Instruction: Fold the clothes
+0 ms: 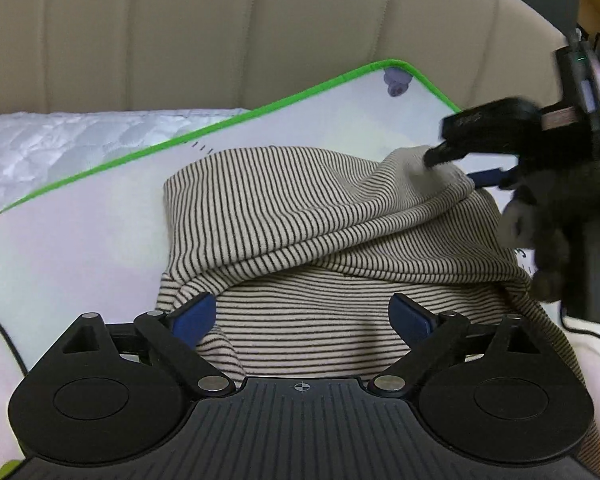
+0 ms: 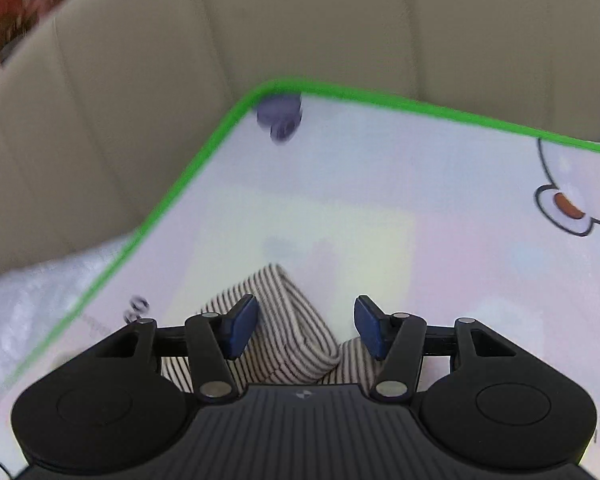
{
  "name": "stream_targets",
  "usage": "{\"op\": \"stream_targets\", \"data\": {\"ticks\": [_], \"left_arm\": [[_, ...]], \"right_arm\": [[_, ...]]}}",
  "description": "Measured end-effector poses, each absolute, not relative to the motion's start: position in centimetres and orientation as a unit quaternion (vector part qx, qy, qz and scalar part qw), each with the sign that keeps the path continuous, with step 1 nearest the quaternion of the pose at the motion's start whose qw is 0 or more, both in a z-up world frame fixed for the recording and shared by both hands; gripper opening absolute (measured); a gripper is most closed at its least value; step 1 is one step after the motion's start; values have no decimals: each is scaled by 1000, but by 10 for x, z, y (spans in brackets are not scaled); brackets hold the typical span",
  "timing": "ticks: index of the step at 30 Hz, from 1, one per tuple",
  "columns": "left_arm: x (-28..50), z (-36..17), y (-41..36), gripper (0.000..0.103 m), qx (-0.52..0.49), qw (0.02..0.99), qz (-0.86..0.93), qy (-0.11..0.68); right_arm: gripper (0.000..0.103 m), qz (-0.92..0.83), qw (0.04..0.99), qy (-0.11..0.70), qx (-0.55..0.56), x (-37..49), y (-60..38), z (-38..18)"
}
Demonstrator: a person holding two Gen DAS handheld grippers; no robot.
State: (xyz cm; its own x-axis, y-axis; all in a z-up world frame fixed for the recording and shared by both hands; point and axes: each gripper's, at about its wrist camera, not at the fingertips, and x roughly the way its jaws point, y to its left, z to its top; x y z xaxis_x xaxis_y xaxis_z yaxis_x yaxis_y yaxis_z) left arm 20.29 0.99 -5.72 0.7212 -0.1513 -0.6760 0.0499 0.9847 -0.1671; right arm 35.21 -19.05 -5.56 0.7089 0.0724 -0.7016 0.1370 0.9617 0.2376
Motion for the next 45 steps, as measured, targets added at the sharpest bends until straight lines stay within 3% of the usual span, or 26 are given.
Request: {"op": "stream_targets", "data": {"ticks": [2, 4, 5, 13, 17, 23, 27, 29, 31, 33, 36, 37, 39, 40, 45], "left_arm": [[205, -57, 9, 98, -69, 924, -56, 371], [206, -57, 9, 98, -71, 923, -56, 374], [207, -58, 9, 98, -73, 922, -56, 376], [207, -60, 17, 98, -91, 917, -50, 385], [207, -60, 24, 98, -103, 915, -47, 386], [206, -60, 30, 99, -108, 916, -49, 384], [207, -61, 33, 99, -112, 915, -51, 384], [208, -62, 33, 100, -114, 914, -50, 386], [209, -63, 31, 101, -109, 914, -49, 387], [208, -64, 28, 101, -100, 915, -50, 387], [207, -64, 29, 102, -99, 916, -53, 385], [207, -64, 30, 102, -103, 916, -55, 384], [206, -62, 34, 102, -114, 916, -60, 380], [206, -60, 37, 102, -122, 916, -64, 377], [205, -55, 42, 102, -153, 913, -84, 369]], "right_arm": [[40, -9, 914, 388, 119, 351, -183, -60], [8, 2, 918, 385, 91, 347, -176, -58], [7, 9, 922, 379, 81, 344, -173, -53], [6, 59, 941, 299, 149, 301, -192, 15], [4, 42, 943, 296, 146, 276, -203, 6], [3, -39, 916, 392, 76, 256, -218, -70], [5, -54, 910, 392, 124, 245, -239, -76], [10, -36, 921, 359, 146, 242, -242, -60], [32, -12, 931, 332, 149, 247, -237, -48], [39, 11, 937, 318, 146, 260, -227, -44], [39, 33, 931, 337, 136, 283, -209, -57], [36, 36, 925, 353, 134, 288, -202, -63], [20, 35, 918, 373, 128, 295, -195, -70], [18, 36, 918, 374, 130, 295, -193, -68], [17, 51, 931, 315, 179, 273, -212, -26]]}}
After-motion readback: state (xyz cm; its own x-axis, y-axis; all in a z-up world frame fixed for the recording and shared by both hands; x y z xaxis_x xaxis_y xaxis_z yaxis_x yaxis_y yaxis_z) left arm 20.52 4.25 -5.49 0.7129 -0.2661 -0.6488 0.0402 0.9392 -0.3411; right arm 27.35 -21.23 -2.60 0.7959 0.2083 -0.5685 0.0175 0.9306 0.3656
